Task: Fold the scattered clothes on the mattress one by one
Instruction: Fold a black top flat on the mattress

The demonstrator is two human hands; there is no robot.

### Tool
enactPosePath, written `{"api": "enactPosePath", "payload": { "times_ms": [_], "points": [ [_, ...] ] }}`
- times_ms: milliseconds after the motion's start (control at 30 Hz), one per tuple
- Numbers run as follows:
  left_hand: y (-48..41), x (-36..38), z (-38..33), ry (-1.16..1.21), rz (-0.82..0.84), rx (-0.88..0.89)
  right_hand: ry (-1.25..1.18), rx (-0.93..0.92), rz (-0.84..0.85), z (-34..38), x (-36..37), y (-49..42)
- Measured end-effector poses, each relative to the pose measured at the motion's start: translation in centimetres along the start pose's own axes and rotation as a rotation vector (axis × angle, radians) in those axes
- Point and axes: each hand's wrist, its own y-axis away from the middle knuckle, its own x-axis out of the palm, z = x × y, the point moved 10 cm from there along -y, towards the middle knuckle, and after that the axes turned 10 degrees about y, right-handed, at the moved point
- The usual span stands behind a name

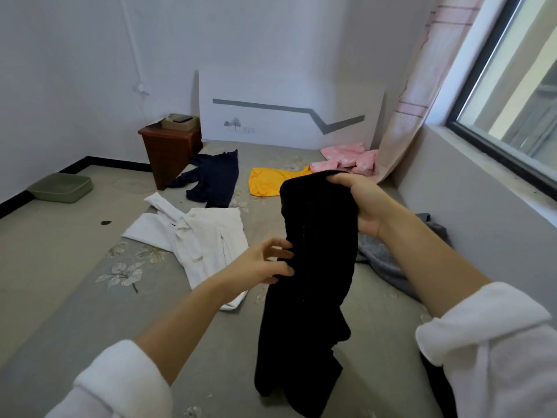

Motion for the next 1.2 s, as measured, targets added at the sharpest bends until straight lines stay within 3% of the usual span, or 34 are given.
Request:
{"api": "enactPosePath", "payload": {
  "times_ms": [133,267,367,433,500,600,700,800,867,933,1067,1133,1200],
  "points": [
    [-0.6,-0.3,-3.6,0.141,-0.129,0.185,0.082,0.038,0.013,-0.8,-0.2,0.6],
    [-1.2,1.0,-6.4,-0.011,-0.116,0.27,0.103,0.076,0.074,-1.5,-0.4,1.3],
    [-1.2,-0.3,-8.9,0.008,-0.266,0.339,0.219,0.085,0.145,-1.6,-1.1,2.0],
    [-1.3,-1.3,-10.5,0.044,-0.299,0.302,0.364,0.079,0.208,-1.5,-1.6,2.7],
    [-1.5,-1.3,-11.4,0.061,-0.21,0.2,0.519,0.033,0.215,-0.8,-2.5,3.1],
    [-1.7,-1.2,-12.3,0.111,-0.141,0.125,0.504,-0.017,0.203,0.2,-3.7,3.3],
    [-1.7,-1.1,-12.7,0.163,-0.142,0.097,0.491,-0.179,-0.021,2.1,-5.7,2.9],
    [-1.7,-0.7,-12.7,0.187,-0.142,0.059,0.788,-0.36,-0.402,4.0,-8.1,3.2],
    [-1.8,-0.6,-12.4,0.194,-0.159,0.023,0.962,-0.428,-0.498,4.3,-7.6,3.3],
    [-1.9,-0.8,-12.3,0.198,-0.198,0.003,0.932,-0.494,-0.54,4.5,-6.5,4.1],
    [-2.1,-1.7,-11.9,0.196,-0.27,0.004,0.596,-0.666,-0.469,3.5,-3.0,7.1],
    [-2.0,-2.1,-12.0,0.216,-0.298,0.026,0.64,-0.573,-0.3,0.8,-1.2,6.3],
    [-1.7,-2.5,-12.2,0.223,-0.319,0.044,0.746,-0.352,-0.099,-3.6,-0.1,4.5]
  ]
}}
